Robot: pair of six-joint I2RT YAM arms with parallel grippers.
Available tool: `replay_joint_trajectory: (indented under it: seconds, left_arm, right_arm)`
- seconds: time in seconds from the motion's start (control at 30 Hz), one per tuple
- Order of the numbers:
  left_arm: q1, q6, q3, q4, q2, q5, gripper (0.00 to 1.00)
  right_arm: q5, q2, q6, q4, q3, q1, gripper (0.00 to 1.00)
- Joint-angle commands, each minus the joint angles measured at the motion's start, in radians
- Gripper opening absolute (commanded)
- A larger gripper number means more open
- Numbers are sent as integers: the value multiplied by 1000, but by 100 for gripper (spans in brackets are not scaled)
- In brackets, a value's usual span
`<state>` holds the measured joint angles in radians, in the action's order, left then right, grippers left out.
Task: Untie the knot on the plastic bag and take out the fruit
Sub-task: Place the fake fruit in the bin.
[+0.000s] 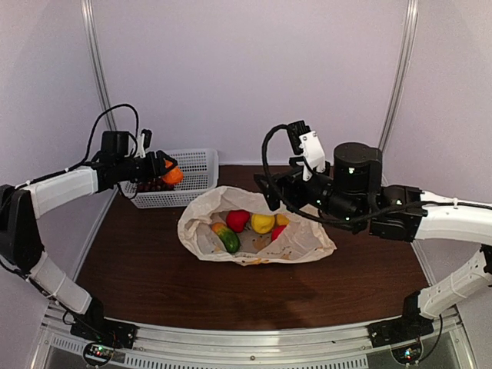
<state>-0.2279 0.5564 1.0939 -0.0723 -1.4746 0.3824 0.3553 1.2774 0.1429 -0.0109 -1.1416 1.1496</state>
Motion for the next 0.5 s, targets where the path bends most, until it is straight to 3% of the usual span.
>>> replay_joint_trajectory:
  seconds: [0.0,0.33,0.47]
  left_arm:
    - [31,-63,82,37,-121,-35,41]
    - [53,-120,316,-38,-439,-90,41]
    - [53,-130,352,-60,-495,-95,46]
  right_arm:
    - [52,-64,48,-42,33,-26,99]
    - [50,-83,74,-56,56,-46,99]
    - [60,-84,77,-74,55,-50,99]
